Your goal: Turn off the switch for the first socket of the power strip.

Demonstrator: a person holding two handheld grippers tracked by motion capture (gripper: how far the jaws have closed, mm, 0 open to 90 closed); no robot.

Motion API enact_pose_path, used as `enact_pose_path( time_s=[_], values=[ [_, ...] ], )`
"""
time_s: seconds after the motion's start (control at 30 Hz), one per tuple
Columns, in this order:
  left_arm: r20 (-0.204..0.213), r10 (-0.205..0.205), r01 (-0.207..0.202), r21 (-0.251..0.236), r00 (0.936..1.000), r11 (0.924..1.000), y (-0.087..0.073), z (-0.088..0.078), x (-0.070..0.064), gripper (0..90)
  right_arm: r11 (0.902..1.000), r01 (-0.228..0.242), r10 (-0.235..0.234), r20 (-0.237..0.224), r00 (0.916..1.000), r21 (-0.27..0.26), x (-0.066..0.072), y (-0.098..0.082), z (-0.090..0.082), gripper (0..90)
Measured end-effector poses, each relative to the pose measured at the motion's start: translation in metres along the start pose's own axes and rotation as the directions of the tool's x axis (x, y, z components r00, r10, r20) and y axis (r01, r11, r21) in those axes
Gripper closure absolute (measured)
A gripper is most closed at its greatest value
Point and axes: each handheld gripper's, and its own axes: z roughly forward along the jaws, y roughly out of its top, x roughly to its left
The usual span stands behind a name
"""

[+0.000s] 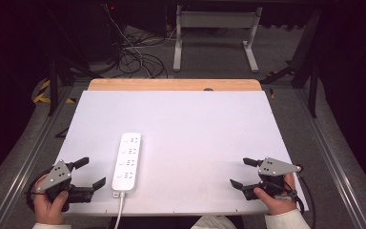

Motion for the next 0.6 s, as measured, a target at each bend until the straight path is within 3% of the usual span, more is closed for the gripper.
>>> enact_pose_path(
  time_s=[0.2,0.3,0.43,0.6],
  values=[
    [0.019,0.024,-0.024,0.030,0.9995,0.9992,-0.016,0.002,-0.003,6.0,0.9999,-0.010,0.010,0.005,0.9999,-0.003,-0.002,-0.003,-0.002,12.8],
    [0.024,0.016,-0.017,0.033,0.9996,0.9993,-0.019,0.000,-0.005,6.0,0.9999,-0.012,0.012,0.007,0.9999,-0.005,-0.002,-0.004,-0.003,12.7],
    [-0.013,-0.019,0.019,0.001,0.9997,0.9998,-0.014,-0.003,-0.004,6.3,0.9999,-0.010,0.010,0.009,0.9999,-0.002,-0.003,-0.004,-0.002,12.7],
    [-0.048,-0.030,0.030,0.008,0.9984,0.9995,-0.007,-0.008,-0.007,7.2,1.0000,-0.008,0.008,0.005,1.0000,0.003,-0.002,-0.004,-0.001,12.7]
  ],
)
